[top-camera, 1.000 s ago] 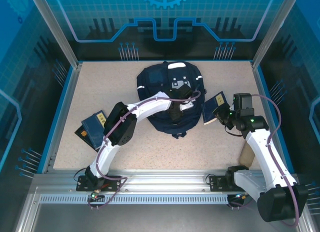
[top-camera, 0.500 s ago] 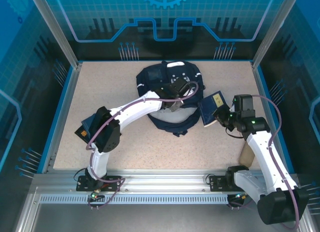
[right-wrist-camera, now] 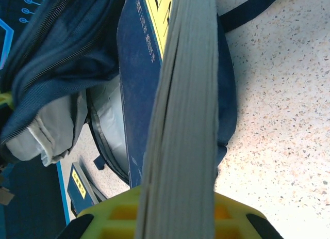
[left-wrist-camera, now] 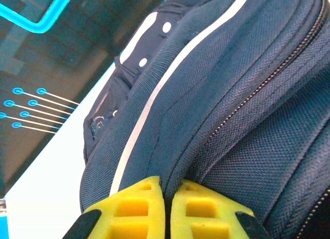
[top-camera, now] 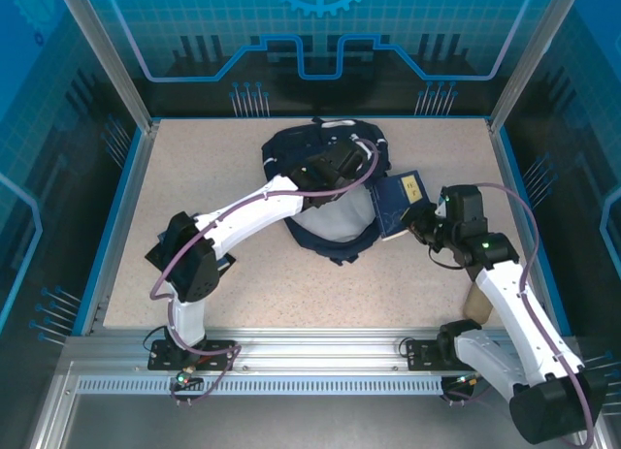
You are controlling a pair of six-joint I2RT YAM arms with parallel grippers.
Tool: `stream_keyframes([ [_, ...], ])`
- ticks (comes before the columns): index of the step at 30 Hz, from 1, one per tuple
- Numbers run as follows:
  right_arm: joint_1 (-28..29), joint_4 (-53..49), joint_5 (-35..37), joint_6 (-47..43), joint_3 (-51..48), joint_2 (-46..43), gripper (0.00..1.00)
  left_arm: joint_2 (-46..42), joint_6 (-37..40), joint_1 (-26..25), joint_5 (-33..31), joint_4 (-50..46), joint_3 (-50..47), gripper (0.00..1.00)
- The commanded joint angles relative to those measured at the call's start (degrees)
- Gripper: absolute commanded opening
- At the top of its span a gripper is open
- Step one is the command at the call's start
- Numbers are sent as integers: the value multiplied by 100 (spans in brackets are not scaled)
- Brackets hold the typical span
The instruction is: Pack books, pencil case, and school supplies into a backpack
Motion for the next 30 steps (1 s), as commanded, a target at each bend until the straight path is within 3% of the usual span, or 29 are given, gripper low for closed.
stream_keyframes([
  [1, 231, -411, 73, 227, -105, -356, 12, -178, -335, -88, -456, 992, 557, 0],
  [5, 215, -793, 574, 151, 75, -645, 13, -169, -381, -80, -475, 978, 444, 0],
  [12, 282, -704, 371, 242, 8, -399, 12, 100, -541, -80, -429, 482, 954, 0],
  [20, 547, 1988, -805, 797, -569, 332, 13, -25, -984, -80, 171, 44, 1322, 0],
  [30, 958, 4471, -739, 1249, -349, 2148, 14, -369, -1309, -81, 397, -199, 1434, 0],
])
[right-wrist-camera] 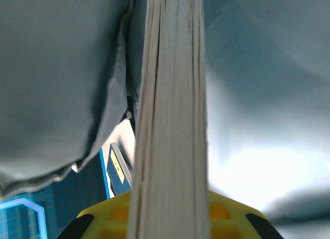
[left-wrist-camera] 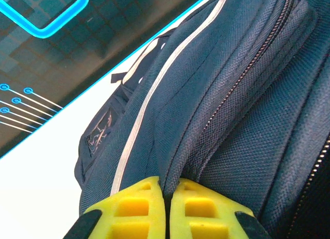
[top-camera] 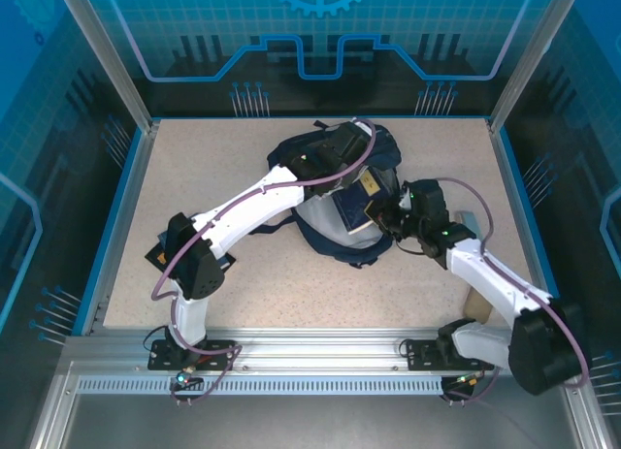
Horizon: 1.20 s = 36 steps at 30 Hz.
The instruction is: Pack books, pencil case, and school supplies into a backpack
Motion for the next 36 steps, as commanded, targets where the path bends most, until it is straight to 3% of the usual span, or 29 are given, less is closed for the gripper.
stream_keyframes([
  [1, 148, 1465, -55, 255, 282, 490, 14, -602, -309, -73, 2, 425, 386, 0],
  [13, 406, 3107, 880, 107, 1173, 2632, 16, -652, -551, 18, 42, 393, 385, 0],
  [23, 495, 2972, 1275, 276, 1924, 3851, 24, -676, -777, 179, 337, 278, 319, 0],
  [25, 486, 2833, 1276, 285, 2032, 4002, 35, -674, -804, 199, 372, 263, 306, 0],
  [28, 495, 2399, 1296, 189, 2126, 3983, 60, -675, -828, 250, 400, 216, 258, 0],
  [30, 504, 2054, 1424, -49, 2091, 3796, 72, -695, -863, 307, 445, 216, 182, 0],
  [36, 479, 987, 1816, -619, 1622, 2976, 75, -630, -930, 425, 549, 186, 130, 0],
])
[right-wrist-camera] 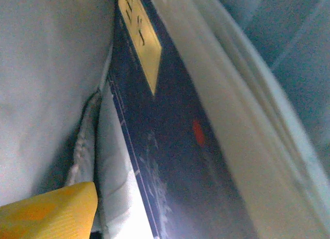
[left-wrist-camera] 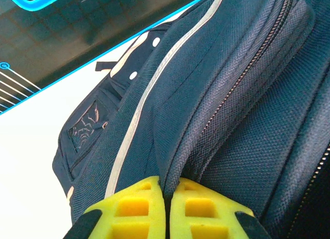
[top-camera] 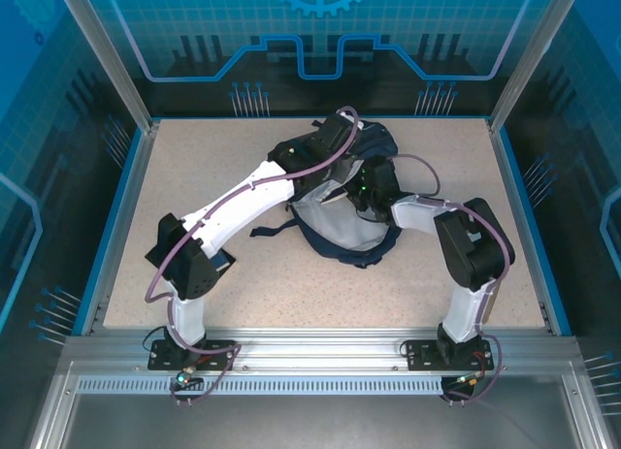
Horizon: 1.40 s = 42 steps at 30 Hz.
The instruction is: Pack books, pencil case, and school supplies into a backpack
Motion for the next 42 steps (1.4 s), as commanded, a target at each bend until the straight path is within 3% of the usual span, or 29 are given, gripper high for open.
stream_keyframes([
  [1, 29, -768, 354, -473, -320, -704, 75, -419, -205, 120, -61, 371, 132, 0],
  [10, 34, -1778, 685, -670, -1710, -2206, 54, -354, -356, 300, 101, 437, -271, 0],
  [16, 30, -2912, 1315, -845, -2097, -3498, 53, -459, -647, 499, 434, 470, -867, 2],
  [18, 21, -3420, 1560, -945, -1992, -3821, 54, -591, -828, 567, 693, 502, -1196, 13],
  [20, 2, -3919, 1725, -1086, -1776, -4028, 56, -821, -1140, 664, 1031, 541, -1624, 33],
  [23, 3, -4441, 1735, -1244, -1414, -4115, 65, -1310, -1641, 837, 1411, 628, -2297, 58],
  [25, 3, -4614, 1640, -1319, -1200, -4101, 73, -1635, -1965, 995, 1571, 643, -2696, 69],
  [31, 88, -4652, 1223, -1761, -523, -3681, 87, -2581, -2851, 1644, 1543, 665, -4139, 87],
  [42, 872, -4356, 1, -2379, 724, -1952, 90, -4114, -3921, 3105, 795, 256, -6430, 98],
])
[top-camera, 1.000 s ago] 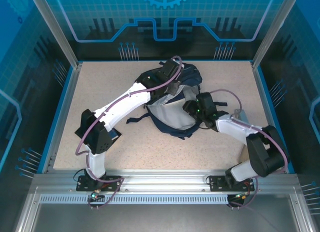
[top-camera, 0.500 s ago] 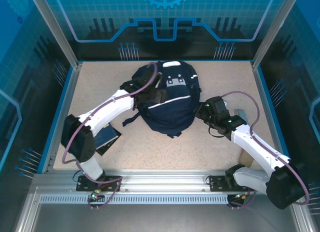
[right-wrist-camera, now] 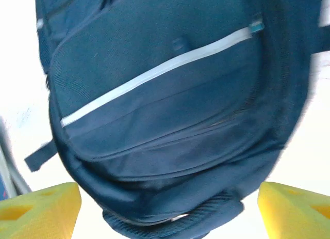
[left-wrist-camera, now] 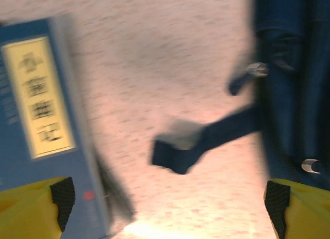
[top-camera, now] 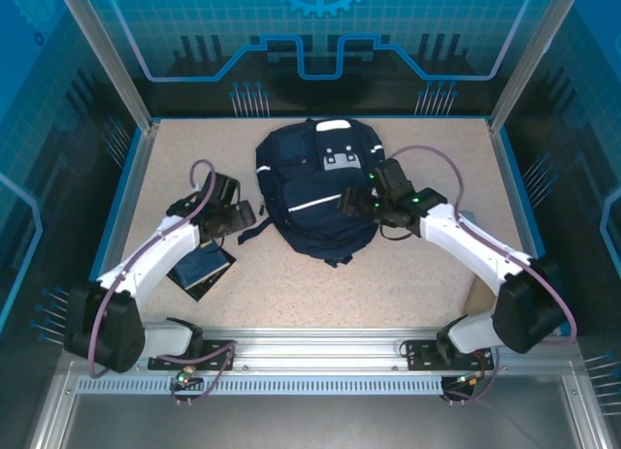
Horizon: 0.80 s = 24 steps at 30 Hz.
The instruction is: Pack books, pencil case, and school supplies into a backpack
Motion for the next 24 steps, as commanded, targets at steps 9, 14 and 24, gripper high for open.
stream_keyframes([
  [9, 780, 28, -915, -184, 839, 1005, 89, 242, -127, 1177, 525, 219, -648, 99],
  [14, 870, -88, -1039, -168, 1166, 1330, 89, 858, -137, 1182, 754, 329, -591, 98],
  [24, 965, -8, -1038, -92, 1446, 1646, 88, 595, -641, 278, 1594, 155, -1134, 93],
])
